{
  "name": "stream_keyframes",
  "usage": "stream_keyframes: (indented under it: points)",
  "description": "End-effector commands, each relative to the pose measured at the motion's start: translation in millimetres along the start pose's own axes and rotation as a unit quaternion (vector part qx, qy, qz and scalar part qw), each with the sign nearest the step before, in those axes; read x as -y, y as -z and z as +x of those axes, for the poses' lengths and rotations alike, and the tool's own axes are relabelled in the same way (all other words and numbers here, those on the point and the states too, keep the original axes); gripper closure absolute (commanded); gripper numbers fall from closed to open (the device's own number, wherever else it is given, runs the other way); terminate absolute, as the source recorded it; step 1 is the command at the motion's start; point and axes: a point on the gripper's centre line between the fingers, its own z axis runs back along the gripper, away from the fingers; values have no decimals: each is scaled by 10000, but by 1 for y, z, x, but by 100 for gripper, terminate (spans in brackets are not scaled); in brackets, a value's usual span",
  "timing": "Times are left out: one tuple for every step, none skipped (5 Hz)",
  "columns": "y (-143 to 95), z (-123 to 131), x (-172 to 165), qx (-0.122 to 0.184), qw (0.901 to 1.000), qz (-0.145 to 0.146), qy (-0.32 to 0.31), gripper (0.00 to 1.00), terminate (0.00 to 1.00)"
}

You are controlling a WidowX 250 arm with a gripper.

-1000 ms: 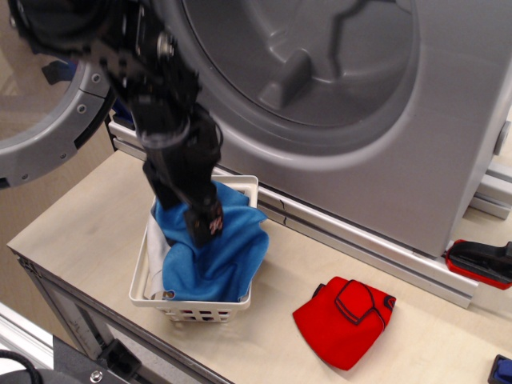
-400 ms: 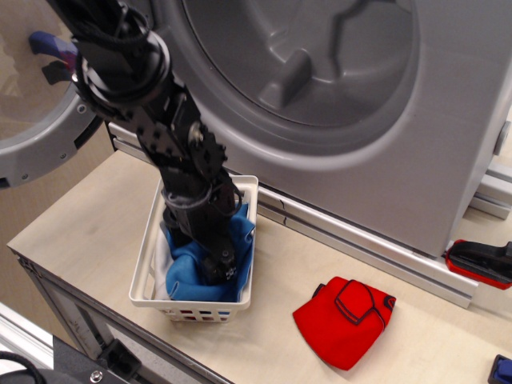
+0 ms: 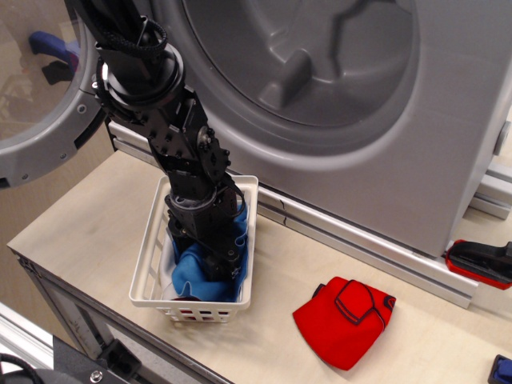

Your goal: Put clothes in laundry machine

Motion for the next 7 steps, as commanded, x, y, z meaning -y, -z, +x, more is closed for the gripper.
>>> stream_keyframes:
  points:
    - [-42, 11, -20, 639, 9948, 640, -458, 100, 0]
    - [-74, 14, -26, 921, 9905, 791, -642, 100, 0]
    - [-108, 17, -31, 1210, 9844, 956, -849, 100, 0]
    - [-133, 16, -33, 1509, 9795, 925, -961, 100, 0]
    - [-157, 22, -27, 2091, 9700, 811, -939, 100, 0]
    - [-182, 37, -29, 2677, 9555, 718, -1010, 100, 0]
    - [-190, 55, -31, 3115, 9438, 593, -935, 100, 0]
